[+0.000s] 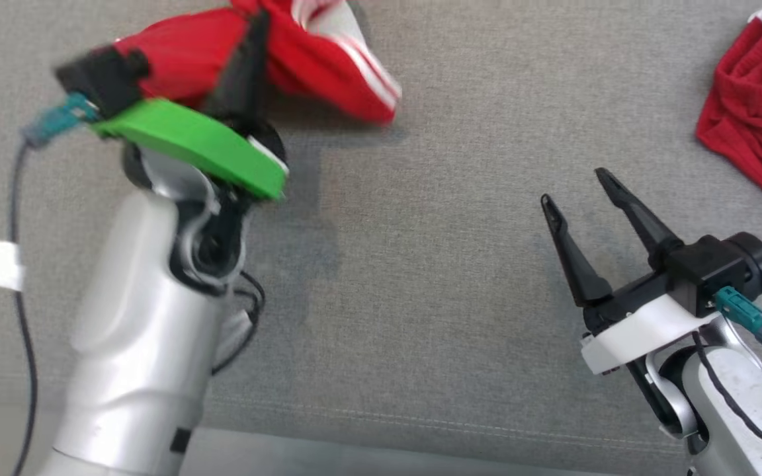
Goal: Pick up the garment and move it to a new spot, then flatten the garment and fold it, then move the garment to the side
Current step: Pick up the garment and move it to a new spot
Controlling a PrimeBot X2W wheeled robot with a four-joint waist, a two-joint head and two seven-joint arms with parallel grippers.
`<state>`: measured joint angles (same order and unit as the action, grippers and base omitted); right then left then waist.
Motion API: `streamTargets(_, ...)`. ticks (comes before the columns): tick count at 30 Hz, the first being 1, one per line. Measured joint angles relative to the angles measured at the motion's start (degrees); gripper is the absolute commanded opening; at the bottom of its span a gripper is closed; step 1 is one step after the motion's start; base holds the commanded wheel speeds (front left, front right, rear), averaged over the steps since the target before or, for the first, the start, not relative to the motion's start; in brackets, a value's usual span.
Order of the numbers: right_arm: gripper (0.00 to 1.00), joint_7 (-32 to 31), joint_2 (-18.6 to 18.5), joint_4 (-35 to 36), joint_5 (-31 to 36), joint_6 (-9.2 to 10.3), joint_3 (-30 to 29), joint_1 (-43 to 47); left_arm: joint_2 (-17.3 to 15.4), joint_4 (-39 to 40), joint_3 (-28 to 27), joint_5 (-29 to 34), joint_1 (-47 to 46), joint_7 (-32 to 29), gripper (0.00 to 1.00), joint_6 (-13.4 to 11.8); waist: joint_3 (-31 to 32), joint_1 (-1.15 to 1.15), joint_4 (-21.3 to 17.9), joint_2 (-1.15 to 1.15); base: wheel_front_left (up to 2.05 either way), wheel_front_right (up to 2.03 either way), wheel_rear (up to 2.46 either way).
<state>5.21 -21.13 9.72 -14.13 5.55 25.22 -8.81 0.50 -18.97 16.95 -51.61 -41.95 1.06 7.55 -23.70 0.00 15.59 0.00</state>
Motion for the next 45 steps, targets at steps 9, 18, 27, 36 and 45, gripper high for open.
streamTargets(9, 1.00, 2.4, 3.2, -4.4, -1.2, -0.68, 2.1, 1.2, -1.9, 6.7, 20.2, -11.9, 12.7, -0.5, 0.00, -0.1, 4.3, 0.00, -6.2, 0.00, 0.00, 0.00, 0.00)
streamTargets(18, 1.00, 4.4, 4.8, -8.3, -2.6, -1.00, 3.0, 3.0, -3.0, 7.6, 28.7, -12.3, 21.7, 0.7, 0.00, -0.1, 9.4, 0.00, -11.5, 0.00, 0.00, 0.00, 0.00)
streamTargets(27, 1.00, 4.9, 4.9, -10.3, -3.5, -0.92, 2.8, 6.0, -3.2, 5.7, 31.4, -10.1, 28.0, 2.5, 0.00, -3.6, 14.2, 0.00, -14.2, 0.00, 0.00, 0.00, 0.00)
streamTargets(36, 1.00, 4.3, 8.7, -14.7, -10.7, -2.45, 2.5, 8.4, -3.5, 5.0, 29.7, -7.9, 30.9, 5.1, 0.00, -6.7, 14.4, 0.00, -12.8, 0.00, 0.00, 0.00, 0.00)
streamTargets(45, 1.00, 2.2, 10.9, -19.7, -15.0, -4.79, 1.9, 5.7, -4.2, 4.9, 29.6, -7.9, 31.9, 5.6, 0.00, -8.2, 12.6, 0.00, -9.9, 0.00, 0.00, 0.00, 0.00)
